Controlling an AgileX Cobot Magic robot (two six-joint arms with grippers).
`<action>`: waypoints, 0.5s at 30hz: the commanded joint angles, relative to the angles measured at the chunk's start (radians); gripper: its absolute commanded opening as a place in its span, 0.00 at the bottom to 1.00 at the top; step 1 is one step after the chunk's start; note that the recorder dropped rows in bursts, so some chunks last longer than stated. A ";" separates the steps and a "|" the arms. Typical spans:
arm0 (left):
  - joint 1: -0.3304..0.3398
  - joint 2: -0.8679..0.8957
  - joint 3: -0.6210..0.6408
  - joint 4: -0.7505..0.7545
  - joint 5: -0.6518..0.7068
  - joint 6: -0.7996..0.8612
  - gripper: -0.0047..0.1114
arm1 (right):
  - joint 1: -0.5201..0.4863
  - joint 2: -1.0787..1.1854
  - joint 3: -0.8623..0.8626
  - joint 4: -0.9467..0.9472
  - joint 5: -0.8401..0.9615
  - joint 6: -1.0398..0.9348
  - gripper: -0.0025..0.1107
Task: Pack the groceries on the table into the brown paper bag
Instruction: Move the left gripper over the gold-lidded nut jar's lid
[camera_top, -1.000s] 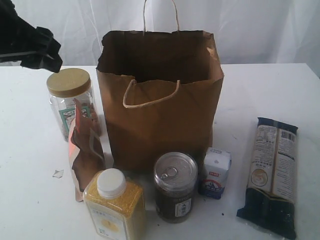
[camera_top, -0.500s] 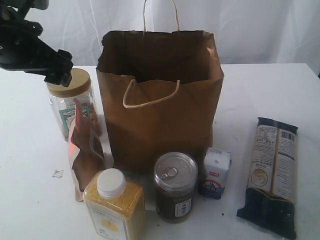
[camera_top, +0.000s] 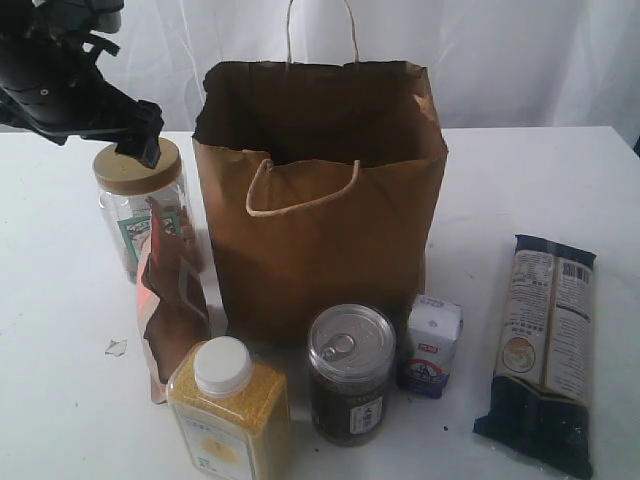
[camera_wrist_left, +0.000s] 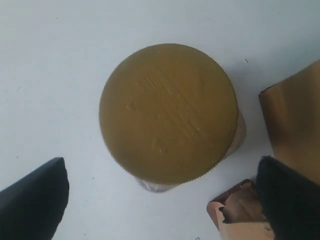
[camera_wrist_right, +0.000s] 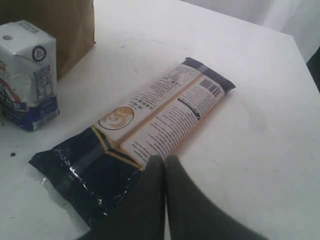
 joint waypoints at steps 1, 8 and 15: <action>0.017 0.044 -0.057 -0.057 0.024 0.045 0.95 | 0.002 -0.005 0.005 -0.004 -0.006 -0.008 0.02; 0.022 0.060 -0.077 -0.061 0.027 0.029 0.95 | 0.002 -0.005 0.005 -0.004 -0.006 -0.008 0.02; 0.022 0.060 -0.077 -0.098 0.054 -0.007 0.95 | 0.002 -0.005 0.005 -0.004 -0.006 -0.008 0.02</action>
